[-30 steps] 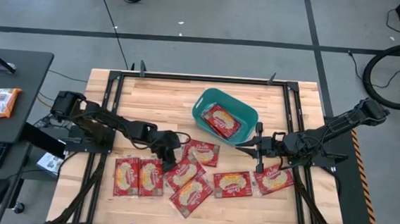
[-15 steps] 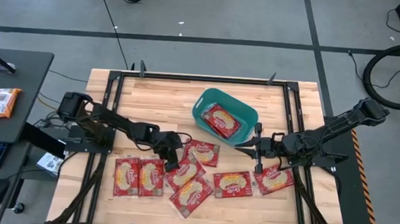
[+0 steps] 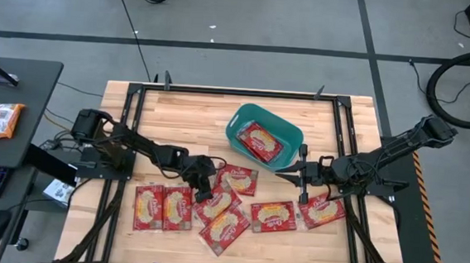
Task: Sort popcorn bags into baskets
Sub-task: Put the red popcorn bag into the green bin
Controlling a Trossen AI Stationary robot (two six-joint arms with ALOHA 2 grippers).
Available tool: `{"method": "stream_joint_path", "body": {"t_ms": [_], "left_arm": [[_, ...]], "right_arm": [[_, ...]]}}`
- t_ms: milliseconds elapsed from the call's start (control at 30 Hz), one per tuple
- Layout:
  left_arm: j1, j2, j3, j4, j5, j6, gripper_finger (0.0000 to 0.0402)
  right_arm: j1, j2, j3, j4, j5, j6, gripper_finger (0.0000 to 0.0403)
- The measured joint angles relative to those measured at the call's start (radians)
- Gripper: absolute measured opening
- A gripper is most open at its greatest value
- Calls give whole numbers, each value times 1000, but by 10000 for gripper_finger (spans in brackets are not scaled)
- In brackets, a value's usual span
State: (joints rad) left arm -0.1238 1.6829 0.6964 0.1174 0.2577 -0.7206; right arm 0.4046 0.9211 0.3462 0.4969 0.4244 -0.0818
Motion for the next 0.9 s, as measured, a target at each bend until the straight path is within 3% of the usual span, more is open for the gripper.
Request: {"method": "stream_joint_path", "body": {"t_ms": [633, 900], "left_arm": [[-79, 33, 1, 67, -105, -53, 178], [-69, 37, 0, 63, -106, -23, 83]], "right_arm": [[0, 0, 0, 10, 0, -7, 41], [0, 0, 0, 11, 0, -7, 41]]}}
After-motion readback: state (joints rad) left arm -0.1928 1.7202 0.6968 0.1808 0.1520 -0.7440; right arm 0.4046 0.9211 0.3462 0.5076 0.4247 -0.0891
